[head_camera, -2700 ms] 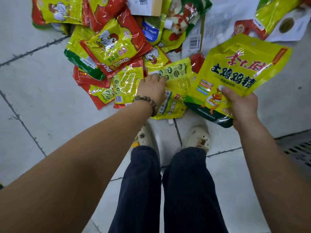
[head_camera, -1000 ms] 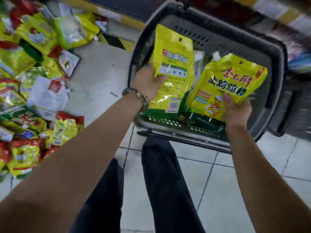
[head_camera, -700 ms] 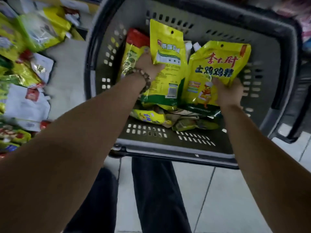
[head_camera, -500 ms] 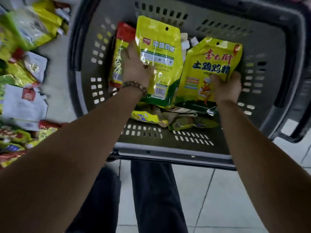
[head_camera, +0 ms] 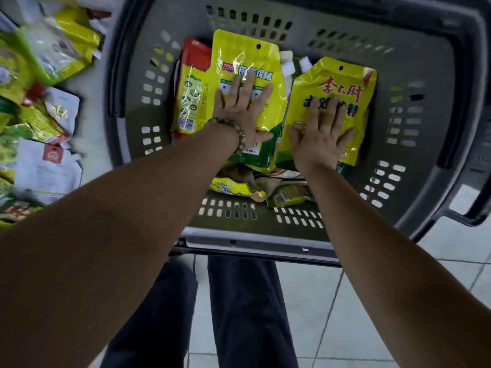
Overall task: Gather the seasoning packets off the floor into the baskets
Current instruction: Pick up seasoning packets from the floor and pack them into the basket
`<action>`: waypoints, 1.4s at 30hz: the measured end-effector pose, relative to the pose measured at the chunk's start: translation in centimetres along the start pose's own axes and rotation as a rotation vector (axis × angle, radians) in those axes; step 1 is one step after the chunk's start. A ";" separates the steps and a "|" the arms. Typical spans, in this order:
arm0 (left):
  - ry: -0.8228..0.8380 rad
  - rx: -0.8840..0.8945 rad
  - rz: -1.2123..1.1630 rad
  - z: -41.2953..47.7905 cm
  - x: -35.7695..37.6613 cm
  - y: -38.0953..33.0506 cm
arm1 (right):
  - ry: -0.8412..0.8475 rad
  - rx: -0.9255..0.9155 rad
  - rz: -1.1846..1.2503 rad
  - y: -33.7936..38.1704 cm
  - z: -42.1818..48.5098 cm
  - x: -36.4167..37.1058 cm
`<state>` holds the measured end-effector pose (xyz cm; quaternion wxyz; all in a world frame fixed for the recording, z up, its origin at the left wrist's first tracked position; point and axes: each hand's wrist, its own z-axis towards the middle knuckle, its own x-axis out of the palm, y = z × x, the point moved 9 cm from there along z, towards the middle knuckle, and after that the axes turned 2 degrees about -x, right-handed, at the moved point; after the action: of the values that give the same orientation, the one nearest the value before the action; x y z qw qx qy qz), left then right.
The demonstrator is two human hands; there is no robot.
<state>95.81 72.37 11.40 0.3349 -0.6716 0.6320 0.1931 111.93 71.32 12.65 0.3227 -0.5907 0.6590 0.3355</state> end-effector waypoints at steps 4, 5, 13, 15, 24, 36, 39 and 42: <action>0.103 0.032 -0.078 -0.2 -0.5 -0.1 | 0.159 0.025 0.010 -0.1 0.4 -0.3; 0.115 0.049 -0.116 -0.5 -1.0 0.1 | 0.206 0.038 0.028 -0.2 0.4 -0.5; -0.437 0.004 -0.597 -10.9 -9.3 6.1 | -0.077 -0.051 0.326 6.7 -2.9 -9.8; -0.535 -0.021 -0.711 -15.2 -10.4 9.4 | -0.167 -0.192 0.425 11.7 -5.8 -12.5; -0.667 -0.497 -0.896 -28.3 -5.1 32.4 | 0.115 -0.696 0.516 39.9 -14.2 -10.7; -0.565 -0.836 -1.223 -26.9 8.3 54.2 | 0.372 -0.458 0.301 60.1 -4.7 9.8; -0.596 -0.850 -1.268 -23.6 11.0 57.0 | 0.301 -0.507 0.173 63.7 -1.4 13.7; -0.615 -0.872 -1.402 -19.9 14.1 59.1 | 0.241 -0.630 -0.004 67.0 0.8 18.6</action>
<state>36.54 49.85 3.56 0.2456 -0.8912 -0.1740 0.3395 43.54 66.71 1.00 0.0447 -0.6981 0.5554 0.4496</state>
